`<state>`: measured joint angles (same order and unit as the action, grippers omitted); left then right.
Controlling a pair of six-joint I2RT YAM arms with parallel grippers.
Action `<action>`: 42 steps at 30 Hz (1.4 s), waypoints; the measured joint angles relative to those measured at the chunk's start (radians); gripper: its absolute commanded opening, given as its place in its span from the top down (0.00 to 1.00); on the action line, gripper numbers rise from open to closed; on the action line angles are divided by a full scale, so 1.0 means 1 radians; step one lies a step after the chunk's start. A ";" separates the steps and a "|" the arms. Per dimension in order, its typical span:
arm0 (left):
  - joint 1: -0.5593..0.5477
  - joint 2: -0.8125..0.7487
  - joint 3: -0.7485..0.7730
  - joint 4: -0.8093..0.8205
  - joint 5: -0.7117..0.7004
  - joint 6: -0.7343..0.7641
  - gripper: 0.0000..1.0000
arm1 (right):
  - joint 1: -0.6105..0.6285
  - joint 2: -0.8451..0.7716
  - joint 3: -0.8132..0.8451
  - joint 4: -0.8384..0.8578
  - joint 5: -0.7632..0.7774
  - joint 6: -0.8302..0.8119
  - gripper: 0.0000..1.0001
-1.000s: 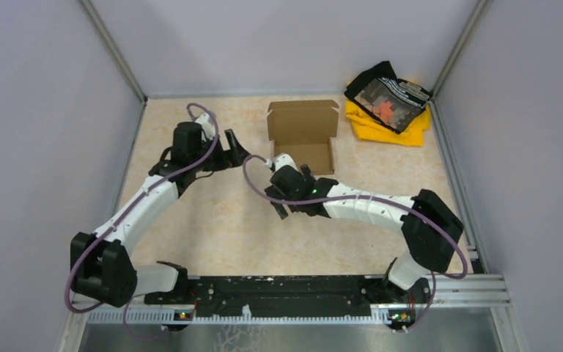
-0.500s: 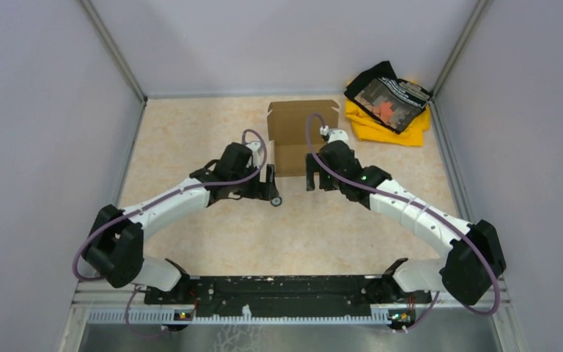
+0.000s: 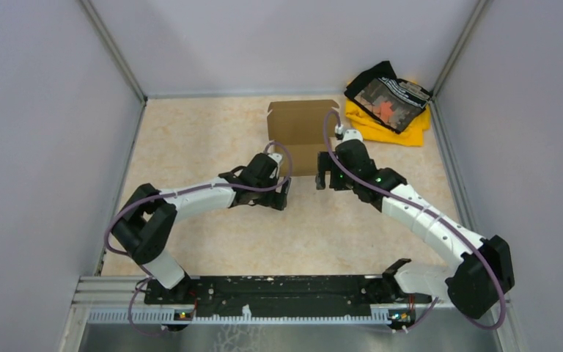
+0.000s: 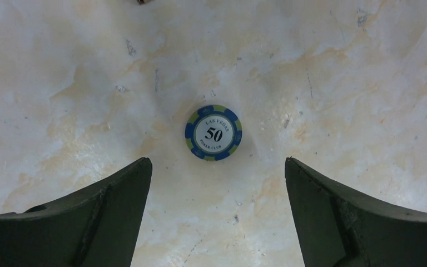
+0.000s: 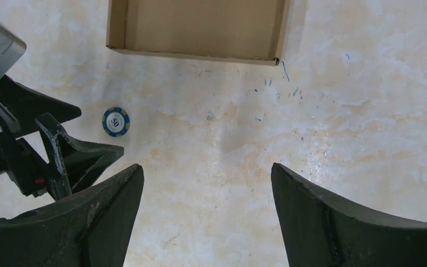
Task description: Fold the paper box
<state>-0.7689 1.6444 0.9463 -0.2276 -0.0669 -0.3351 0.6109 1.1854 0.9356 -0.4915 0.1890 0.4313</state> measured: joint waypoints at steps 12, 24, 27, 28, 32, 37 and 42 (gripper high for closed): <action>-0.031 0.086 0.067 0.025 -0.071 0.023 0.13 | -0.021 -0.026 -0.008 -0.006 -0.042 -0.001 0.21; -0.043 0.088 0.067 0.025 -0.093 0.023 0.21 | -0.026 -0.027 -0.008 -0.006 -0.068 -0.002 0.23; -0.051 0.088 0.067 0.024 -0.100 0.023 0.21 | -0.026 -0.027 -0.008 -0.006 -0.072 -0.002 0.24; -0.054 0.089 0.067 0.025 -0.103 0.023 0.22 | -0.027 -0.027 -0.008 -0.006 -0.074 -0.002 0.24; -0.058 0.093 0.067 0.025 -0.112 0.023 0.22 | -0.027 -0.027 -0.008 -0.006 -0.079 -0.002 0.25; -0.060 0.106 0.057 0.025 -0.127 0.022 0.22 | -0.032 -0.027 -0.009 -0.006 -0.082 -0.002 0.25; -0.060 0.108 0.056 0.026 -0.132 0.022 0.25 | -0.032 -0.035 -0.013 -0.006 -0.086 -0.002 0.27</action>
<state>-0.8291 1.7519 1.0027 -0.2012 -0.1993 -0.3130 0.5793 1.1507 0.9230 -0.4973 0.1032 0.4294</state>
